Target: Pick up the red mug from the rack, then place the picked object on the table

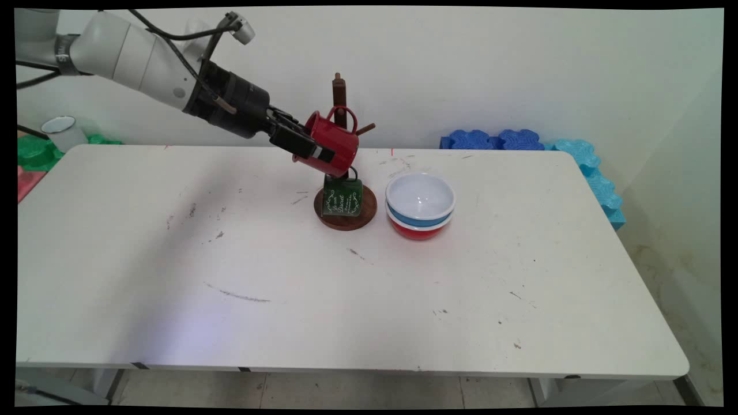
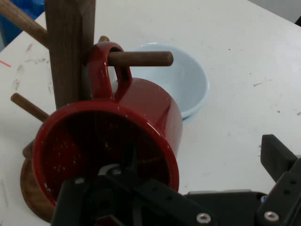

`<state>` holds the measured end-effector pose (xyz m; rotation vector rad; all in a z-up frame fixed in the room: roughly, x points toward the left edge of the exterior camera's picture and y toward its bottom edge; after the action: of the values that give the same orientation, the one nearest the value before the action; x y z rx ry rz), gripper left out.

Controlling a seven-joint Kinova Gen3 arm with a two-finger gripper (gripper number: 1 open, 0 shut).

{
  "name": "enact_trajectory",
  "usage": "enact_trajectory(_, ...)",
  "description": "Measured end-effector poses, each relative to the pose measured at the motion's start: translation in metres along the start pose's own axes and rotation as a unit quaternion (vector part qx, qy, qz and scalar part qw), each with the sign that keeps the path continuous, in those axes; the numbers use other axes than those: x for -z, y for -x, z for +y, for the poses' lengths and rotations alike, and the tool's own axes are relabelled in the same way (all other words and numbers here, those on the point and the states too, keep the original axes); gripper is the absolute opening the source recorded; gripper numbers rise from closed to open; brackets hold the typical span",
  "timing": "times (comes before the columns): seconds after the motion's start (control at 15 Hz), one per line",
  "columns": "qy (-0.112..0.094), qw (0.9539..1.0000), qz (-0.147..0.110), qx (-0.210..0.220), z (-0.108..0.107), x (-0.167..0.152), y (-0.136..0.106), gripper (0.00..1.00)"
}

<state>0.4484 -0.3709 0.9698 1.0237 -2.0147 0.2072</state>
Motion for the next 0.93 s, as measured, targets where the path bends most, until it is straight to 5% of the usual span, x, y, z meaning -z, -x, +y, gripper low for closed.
enact_trajectory(0.13,-0.001,1.0000,0.000,0.000,-0.0004,-0.0022,-0.0002,1.00)
enact_trajectory(0.2,-0.002,1.0000,0.000,0.000,-0.0006,-0.0031,-0.0004,0.00)
enact_trajectory(0.93,-0.007,1.0000,0.001,-0.002,-0.0022,-0.0092,-0.0001,0.00)
